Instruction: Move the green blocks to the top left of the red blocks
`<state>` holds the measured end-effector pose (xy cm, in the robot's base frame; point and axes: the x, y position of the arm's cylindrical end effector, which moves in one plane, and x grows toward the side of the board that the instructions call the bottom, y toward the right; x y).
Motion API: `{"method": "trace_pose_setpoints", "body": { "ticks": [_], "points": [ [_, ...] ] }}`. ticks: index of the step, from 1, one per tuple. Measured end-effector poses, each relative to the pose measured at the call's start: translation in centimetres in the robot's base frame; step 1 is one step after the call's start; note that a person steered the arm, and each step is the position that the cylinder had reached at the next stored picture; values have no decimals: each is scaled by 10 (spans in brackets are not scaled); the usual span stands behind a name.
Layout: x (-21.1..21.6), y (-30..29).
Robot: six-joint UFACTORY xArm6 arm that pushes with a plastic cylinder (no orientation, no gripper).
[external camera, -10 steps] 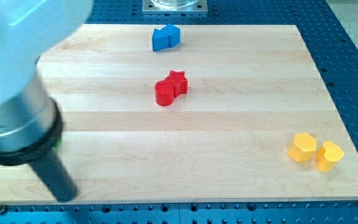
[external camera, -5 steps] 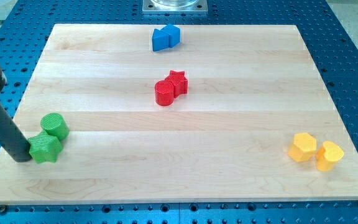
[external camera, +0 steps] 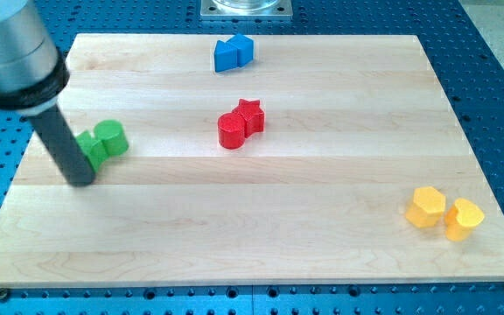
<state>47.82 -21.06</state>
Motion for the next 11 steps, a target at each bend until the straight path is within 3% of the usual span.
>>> {"method": "trace_pose_setpoints", "body": {
  "ticks": [1,2,3,5,7,10,11],
  "points": [
    [-17,22],
    [-2,-20],
    [-25,-20],
    [-93,81],
    [-86,126],
    [-191,234],
    [-209,244]
  ]
}}
